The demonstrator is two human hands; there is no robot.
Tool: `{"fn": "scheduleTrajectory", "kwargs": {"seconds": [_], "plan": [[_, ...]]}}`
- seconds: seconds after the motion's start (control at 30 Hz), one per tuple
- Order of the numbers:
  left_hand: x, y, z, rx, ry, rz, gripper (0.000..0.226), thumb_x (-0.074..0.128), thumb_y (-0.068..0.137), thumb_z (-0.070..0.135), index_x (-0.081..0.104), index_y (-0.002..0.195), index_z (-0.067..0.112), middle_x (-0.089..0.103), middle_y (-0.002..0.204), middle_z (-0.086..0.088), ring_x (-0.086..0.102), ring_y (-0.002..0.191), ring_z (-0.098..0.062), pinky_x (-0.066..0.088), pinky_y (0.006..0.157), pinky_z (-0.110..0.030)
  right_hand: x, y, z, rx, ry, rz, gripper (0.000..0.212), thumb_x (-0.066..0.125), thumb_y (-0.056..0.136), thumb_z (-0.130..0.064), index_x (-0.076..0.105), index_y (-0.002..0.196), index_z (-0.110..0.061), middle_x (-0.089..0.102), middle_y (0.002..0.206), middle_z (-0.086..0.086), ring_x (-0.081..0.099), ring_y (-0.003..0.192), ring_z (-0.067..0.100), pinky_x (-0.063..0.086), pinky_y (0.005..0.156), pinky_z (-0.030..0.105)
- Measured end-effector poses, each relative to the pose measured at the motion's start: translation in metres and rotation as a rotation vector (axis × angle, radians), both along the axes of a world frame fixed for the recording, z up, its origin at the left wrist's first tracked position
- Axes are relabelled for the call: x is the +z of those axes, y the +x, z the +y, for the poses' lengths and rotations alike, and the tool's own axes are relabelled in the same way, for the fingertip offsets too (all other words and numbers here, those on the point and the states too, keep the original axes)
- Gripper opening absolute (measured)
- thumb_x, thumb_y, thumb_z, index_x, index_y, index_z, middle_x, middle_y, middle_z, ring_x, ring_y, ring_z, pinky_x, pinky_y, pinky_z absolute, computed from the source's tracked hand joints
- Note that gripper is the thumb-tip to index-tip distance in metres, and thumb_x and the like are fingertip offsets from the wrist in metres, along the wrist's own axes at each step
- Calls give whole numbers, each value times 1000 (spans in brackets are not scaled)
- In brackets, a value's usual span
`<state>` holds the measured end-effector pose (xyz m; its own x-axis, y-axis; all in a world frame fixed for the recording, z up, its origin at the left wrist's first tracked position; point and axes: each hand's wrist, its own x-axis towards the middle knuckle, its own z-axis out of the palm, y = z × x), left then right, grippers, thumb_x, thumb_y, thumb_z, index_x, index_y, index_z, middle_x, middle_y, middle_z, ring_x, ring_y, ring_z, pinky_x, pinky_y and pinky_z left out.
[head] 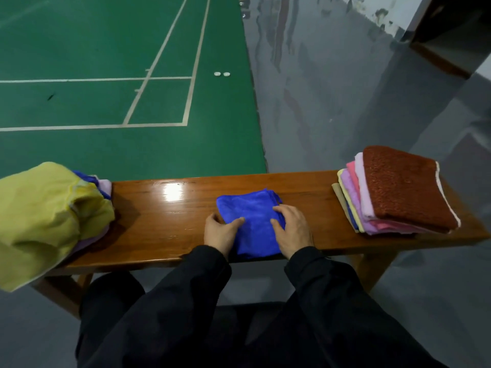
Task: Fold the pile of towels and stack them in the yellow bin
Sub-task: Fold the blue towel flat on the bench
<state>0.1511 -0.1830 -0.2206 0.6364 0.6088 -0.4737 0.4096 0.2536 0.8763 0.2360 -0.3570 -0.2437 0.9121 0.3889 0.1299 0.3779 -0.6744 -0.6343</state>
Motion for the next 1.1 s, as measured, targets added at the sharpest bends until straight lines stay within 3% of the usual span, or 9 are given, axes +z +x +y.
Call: {"fn": "scheduleTrajectory", "kwargs": {"seconds": [0.13,0.23,0.37,0.53,0.63,0.77,0.87,1.0,1.1], "plan": [[12,24,-21,-226,-134,-26,44,86,70,12,69,110,7,76,106,-12,73,99,-31,59,90,-53,-1,3,-16,-136,-78,-108,25,61,95,-10,69,119,-13,66,123,6,61,113,28,51,98,39],[20,48,-43,-395,-66,-49,56,84,75,9,61,126,9,70,122,-8,69,107,-26,58,94,-48,8,14,-37,-309,-145,-105,36,56,92,-3,66,126,-10,59,135,13,57,122,35,48,102,44],[24,76,-76,-477,198,-70,78,82,78,8,43,145,11,58,137,-4,58,122,-23,50,103,-37,9,17,-49,-96,-204,-336,48,43,92,-14,62,135,-7,58,143,17,52,134,35,45,110,49],[26,72,-89,-638,645,131,96,72,78,25,18,157,27,34,147,-16,54,124,-35,49,101,-42,-1,14,-64,38,-482,-145,62,26,101,-35,32,159,-15,29,166,14,27,153,31,21,124,46],[26,51,-92,-761,937,133,94,68,83,34,11,158,33,26,152,-14,44,131,-36,49,100,-46,7,27,-72,20,-573,-106,64,43,98,-23,30,160,-18,24,168,10,22,155,29,17,126,45],[14,37,-94,-999,1269,73,67,43,97,55,25,157,33,7,170,-5,11,154,-32,28,117,-51,17,30,-67,-10,-457,-158,64,31,93,-25,41,155,-14,35,163,13,31,152,32,27,123,48],[13,35,-91,-1220,1406,97,72,25,100,65,18,161,26,9,170,1,-1,157,-24,12,122,-53,25,29,-60,58,-595,-17,55,28,106,-30,26,161,-23,20,170,4,15,157,25,15,127,45],[29,29,-72,-1007,1281,-92,52,36,102,46,44,149,24,38,161,1,22,153,-22,25,120,-49,52,18,-42,8,-338,-103,58,26,102,-37,61,139,-10,55,150,8,40,147,27,26,123,40],[50,9,-46,-655,1084,-241,32,44,101,32,66,122,21,66,126,-1,59,118,-25,48,96,-41,74,-2,-12,81,-174,-177,29,53,101,-26,75,116,-14,71,127,3,59,126,25,42,108,37]]}}
